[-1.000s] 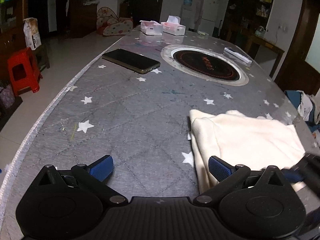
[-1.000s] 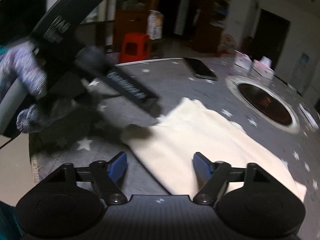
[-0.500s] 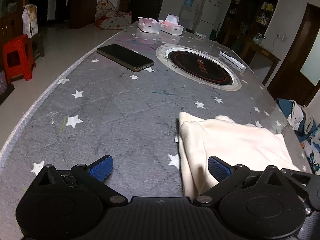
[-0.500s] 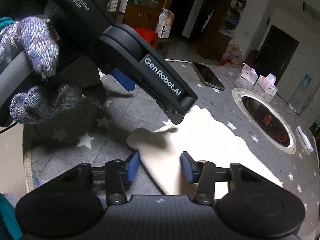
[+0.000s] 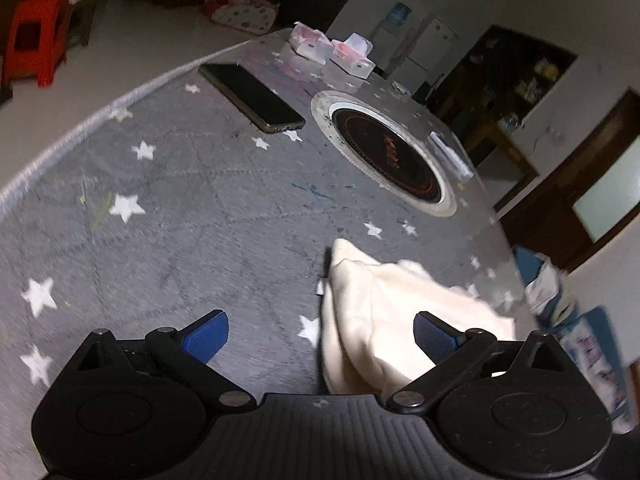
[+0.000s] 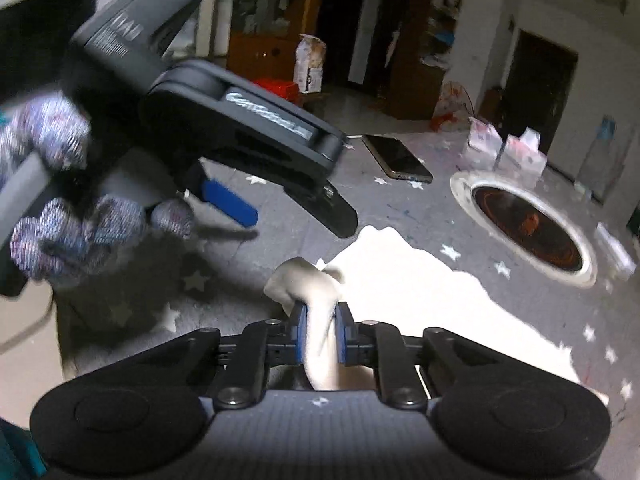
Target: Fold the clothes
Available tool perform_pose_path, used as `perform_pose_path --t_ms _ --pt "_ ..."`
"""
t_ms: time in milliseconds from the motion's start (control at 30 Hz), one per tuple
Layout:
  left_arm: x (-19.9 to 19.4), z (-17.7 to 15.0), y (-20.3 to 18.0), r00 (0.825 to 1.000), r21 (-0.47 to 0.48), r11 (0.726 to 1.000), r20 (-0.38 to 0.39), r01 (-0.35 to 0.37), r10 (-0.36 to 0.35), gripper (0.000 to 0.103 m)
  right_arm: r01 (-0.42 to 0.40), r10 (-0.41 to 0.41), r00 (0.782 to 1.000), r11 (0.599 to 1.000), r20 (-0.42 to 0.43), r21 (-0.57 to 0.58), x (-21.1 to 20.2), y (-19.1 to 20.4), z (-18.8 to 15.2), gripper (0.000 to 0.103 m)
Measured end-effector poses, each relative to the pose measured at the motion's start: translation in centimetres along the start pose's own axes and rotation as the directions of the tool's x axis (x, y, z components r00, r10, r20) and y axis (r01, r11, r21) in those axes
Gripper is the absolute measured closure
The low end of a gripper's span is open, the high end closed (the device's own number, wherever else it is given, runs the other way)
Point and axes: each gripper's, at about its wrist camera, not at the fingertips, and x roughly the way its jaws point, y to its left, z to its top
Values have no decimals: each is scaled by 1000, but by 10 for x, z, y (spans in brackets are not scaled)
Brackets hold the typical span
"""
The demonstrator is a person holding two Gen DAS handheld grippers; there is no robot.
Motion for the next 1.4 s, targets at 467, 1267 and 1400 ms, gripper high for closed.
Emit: perform_pose_path --t_ms 467,1267,1400 --pt "14 -5 13 984 -290 945 -40 152 -171 2 -57 37 995 973 93 222 -25 -45 2 93" --pt "56 -14 7 959 -318 925 -123 206 -256 85 174 -208 978 882 30 439 -59 -115 -55 76" --pt "53 -13 -1 968 -250 951 -122 182 -217 85 272 -295 955 814 -37 513 -63 -156 -77 67"
